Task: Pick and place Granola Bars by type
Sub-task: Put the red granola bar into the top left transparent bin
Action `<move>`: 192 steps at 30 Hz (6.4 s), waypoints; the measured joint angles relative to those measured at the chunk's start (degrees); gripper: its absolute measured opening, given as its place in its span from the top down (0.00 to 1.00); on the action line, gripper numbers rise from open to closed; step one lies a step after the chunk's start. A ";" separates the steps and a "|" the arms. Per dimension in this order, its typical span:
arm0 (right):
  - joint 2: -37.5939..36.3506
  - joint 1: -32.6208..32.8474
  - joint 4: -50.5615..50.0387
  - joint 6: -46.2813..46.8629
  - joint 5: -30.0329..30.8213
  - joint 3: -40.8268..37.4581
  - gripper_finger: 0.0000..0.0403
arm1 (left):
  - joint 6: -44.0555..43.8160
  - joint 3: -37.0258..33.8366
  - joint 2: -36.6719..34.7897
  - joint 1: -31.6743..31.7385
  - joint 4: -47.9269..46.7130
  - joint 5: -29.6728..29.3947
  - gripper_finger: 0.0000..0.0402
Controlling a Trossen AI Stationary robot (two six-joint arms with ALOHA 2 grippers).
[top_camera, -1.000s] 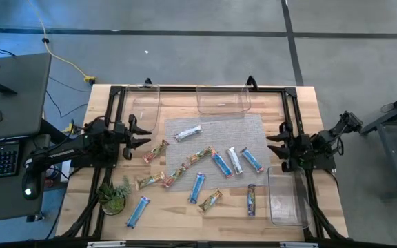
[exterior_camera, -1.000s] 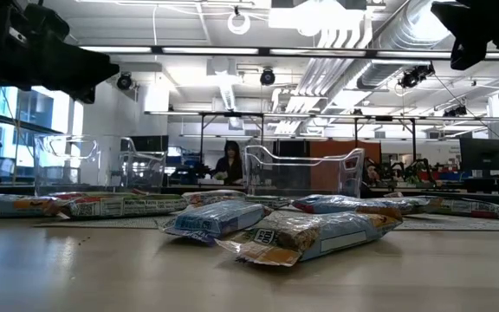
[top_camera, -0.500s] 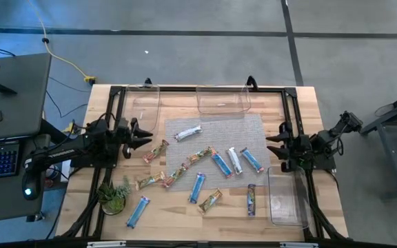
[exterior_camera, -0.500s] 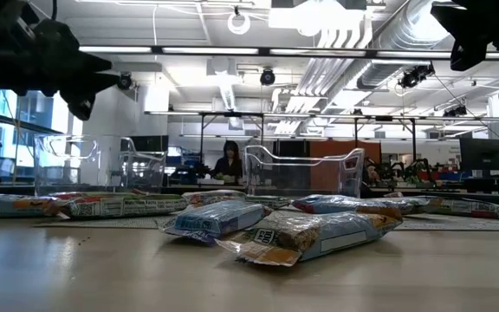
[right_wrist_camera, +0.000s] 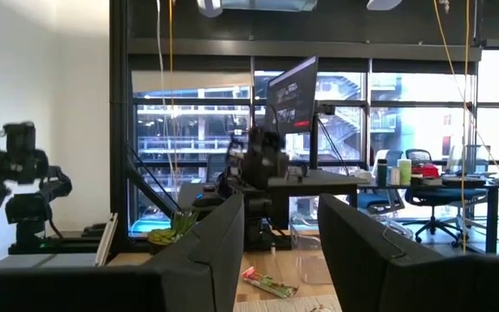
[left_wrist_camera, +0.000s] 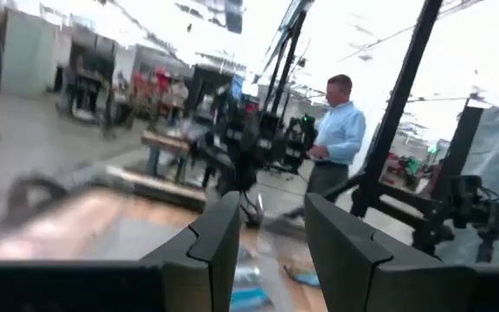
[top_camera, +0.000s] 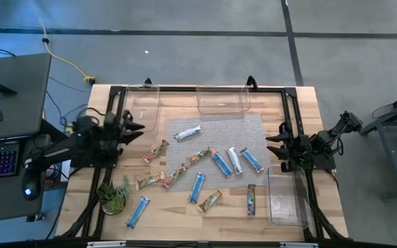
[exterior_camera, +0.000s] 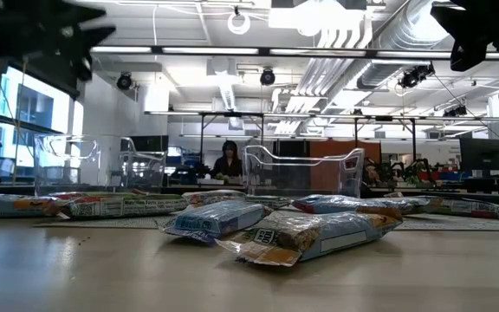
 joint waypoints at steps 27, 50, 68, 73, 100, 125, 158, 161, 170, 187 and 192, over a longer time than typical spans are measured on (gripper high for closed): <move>0.00 0.00 -0.11 -0.06 0.01 0.00 0.67 | 13.45 42.50 56.25 -0.02 -60.63 -6.33 0.68; 0.00 0.00 -0.13 -0.05 0.01 0.00 0.67 | -15.70 42.50 73.27 -23.89 -61.70 -20.95 0.68; 0.00 -0.02 -0.53 -0.05 0.01 0.00 0.67 | -14.08 42.50 73.25 -27.39 -63.04 -26.10 0.68; 0.00 0.00 -0.55 -0.05 0.01 0.00 0.67 | -13.42 42.50 73.36 -27.39 -63.03 -26.08 0.66; -0.02 -0.01 -2.31 -0.04 -0.14 0.00 0.67 | -31.20 31.88 82.15 -27.34 -54.00 -29.31 0.41; 0.00 0.00 -2.73 -0.05 -0.23 0.00 0.67 | -37.65 24.79 81.35 -27.39 -42.33 -26.99 0.54; 0.00 0.00 -3.89 0.03 -0.20 0.00 0.67 | -22.40 66.00 74.34 -17.31 -95.56 -49.92 0.77; 0.00 0.00 -4.42 -3.39 -0.18 0.01 0.67 | -21.87 62.66 72.99 -9.46 -95.47 -50.57 0.77; 0.00 0.00 -4.74 -6.68 -0.18 0.00 0.67 | 0.02 50.63 72.39 15.03 -69.62 -37.04 0.77; 0.00 0.00 -4.72 -8.05 -0.18 0.00 0.67 | 40.60 42.62 75.16 35.47 -51.82 -29.04 0.77; 0.00 -0.02 -4.74 -8.06 -0.18 0.00 0.67 | 48.12 42.59 77.71 39.00 -51.33 -22.24 0.77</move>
